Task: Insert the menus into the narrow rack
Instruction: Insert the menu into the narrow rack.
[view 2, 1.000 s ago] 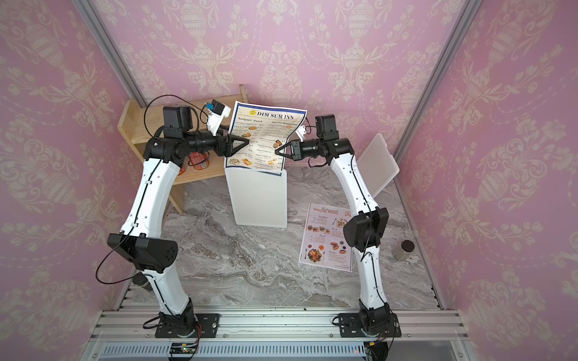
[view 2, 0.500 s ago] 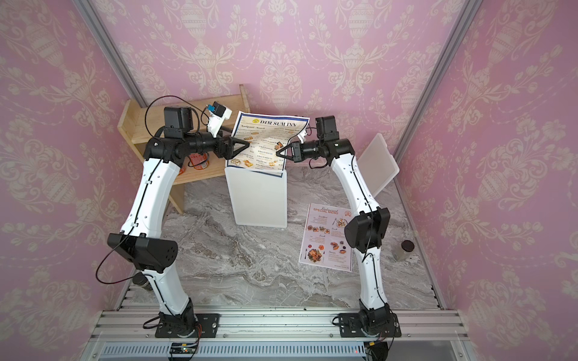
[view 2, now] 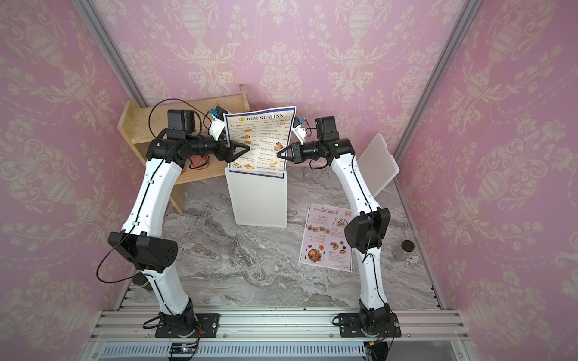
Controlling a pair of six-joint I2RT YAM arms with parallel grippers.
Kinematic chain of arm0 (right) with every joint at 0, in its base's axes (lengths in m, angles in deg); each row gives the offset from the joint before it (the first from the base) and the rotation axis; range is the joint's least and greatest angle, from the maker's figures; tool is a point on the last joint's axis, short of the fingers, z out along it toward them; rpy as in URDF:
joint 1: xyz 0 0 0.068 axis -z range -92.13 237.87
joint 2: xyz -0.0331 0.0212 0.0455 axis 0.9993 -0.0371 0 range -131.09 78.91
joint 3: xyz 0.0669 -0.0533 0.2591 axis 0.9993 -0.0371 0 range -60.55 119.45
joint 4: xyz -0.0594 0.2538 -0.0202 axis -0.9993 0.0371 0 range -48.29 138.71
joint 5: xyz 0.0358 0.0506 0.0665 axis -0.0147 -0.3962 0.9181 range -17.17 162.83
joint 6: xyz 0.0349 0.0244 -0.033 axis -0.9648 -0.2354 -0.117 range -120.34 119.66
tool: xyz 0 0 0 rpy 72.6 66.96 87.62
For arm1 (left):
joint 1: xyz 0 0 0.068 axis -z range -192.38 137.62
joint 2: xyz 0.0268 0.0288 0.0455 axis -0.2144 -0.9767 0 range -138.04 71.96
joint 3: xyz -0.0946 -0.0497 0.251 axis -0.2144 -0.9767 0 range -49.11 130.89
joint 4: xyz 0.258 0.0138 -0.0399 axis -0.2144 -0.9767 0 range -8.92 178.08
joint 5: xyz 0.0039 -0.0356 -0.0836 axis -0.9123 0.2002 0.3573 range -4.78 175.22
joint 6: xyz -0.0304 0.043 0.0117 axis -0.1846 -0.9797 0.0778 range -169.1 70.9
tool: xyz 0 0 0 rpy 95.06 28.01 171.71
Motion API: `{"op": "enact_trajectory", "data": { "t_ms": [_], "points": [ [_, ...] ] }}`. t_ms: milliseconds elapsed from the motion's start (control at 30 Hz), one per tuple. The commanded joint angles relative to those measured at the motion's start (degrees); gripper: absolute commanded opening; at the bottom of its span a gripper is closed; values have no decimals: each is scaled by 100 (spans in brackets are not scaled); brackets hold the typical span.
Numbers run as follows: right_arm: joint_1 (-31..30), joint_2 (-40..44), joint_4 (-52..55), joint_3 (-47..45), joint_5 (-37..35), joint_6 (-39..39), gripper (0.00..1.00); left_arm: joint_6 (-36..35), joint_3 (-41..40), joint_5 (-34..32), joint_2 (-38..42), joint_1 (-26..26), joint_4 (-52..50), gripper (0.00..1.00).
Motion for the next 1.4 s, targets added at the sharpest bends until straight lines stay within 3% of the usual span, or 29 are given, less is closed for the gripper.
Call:
{"op": "enact_trajectory", "data": {
  "t_ms": [0, 733, 900, 1000, 1100, 1200, 1367],
  "points": [
    [11, 252, 249, -28, -93, 191, 0, -204, -141, -142, 50, -59, -169, 88],
    [-227, 361, 616, 179, -190, 463, 0, -214, -827, -152, 671, -252, 9, 89],
    [-227, 367, 585, 261, -313, 489, 21, -143, -898, -61, 633, -252, 127, 89],
    [-226, 222, 536, 592, -304, 344, 40, -108, -893, -41, 606, -255, 200, 89],
    [-226, 18, 517, 1028, -296, 181, 46, -82, -807, -38, 558, -253, 209, 89],
    [-222, -69, 421, 1236, -257, 56, 43, -75, -743, -54, 539, -248, 214, 89],
    [-243, 7, 509, 1100, -207, 153, 19, -65, -699, -99, 512, -254, 235, 91]
  ]
}}
